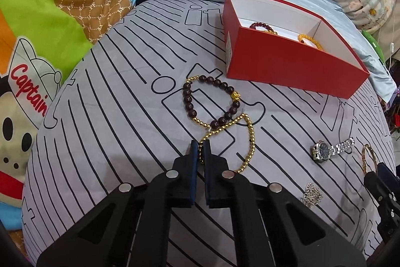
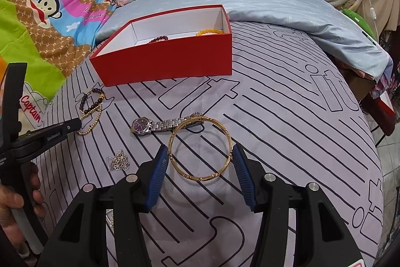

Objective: Organize jewelry
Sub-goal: 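Lift the dark bead bracelet with the left tool while the right tool lowers around the gold bangle, then carry the bracelet and gold bangle into the red box and open both tools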

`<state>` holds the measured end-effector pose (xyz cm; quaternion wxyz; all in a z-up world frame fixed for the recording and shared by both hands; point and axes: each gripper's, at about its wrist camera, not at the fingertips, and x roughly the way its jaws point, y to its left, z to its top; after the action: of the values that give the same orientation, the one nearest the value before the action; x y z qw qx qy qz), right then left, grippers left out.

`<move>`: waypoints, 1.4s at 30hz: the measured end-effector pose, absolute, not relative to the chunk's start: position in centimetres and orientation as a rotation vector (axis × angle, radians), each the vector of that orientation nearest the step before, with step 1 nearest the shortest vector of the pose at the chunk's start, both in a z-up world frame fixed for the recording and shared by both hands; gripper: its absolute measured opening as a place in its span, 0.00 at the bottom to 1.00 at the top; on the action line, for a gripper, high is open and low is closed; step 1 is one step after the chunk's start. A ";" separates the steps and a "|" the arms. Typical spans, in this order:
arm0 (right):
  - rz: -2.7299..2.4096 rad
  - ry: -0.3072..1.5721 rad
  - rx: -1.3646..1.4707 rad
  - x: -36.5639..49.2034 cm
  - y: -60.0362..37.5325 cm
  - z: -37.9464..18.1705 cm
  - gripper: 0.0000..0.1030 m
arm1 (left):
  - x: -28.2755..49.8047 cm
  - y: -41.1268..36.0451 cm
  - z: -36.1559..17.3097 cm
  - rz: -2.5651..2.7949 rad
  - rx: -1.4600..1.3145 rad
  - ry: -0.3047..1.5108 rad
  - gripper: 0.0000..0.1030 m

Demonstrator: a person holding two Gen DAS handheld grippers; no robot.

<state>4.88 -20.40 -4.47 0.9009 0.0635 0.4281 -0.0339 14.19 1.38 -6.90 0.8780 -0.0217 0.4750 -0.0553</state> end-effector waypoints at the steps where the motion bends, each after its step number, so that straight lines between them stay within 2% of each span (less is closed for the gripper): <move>1: -0.069 0.884 0.132 4.8 -20.4 -4.4 0.49 | 14.1 1.4 -6.8 -0.123 -0.049 0.991 0.03; 8: -0.063 0.863 0.135 4.2 -20.4 -3.4 0.49 | 12.3 0.8 -4.7 -0.180 -0.072 0.961 0.03; 20: -0.015 0.797 0.169 4.3 -20.4 -0.1 0.49 | 10.7 -0.8 2.2 -0.288 -0.092 0.843 0.03; 30: -0.003 0.713 0.138 9.7 -20.9 3.4 0.49 | 15.8 -3.7 6.0 -0.316 -0.053 0.746 0.03; 42: 0.000 0.713 0.114 18.9 -21.4 3.0 0.49 | 24.5 -6.3 4.3 -0.276 -0.033 0.767 0.03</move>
<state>18.85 -21.40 3.04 0.9356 0.0560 0.3486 -0.0001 24.50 -6.32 4.27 0.9180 -0.0160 0.3728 -0.1344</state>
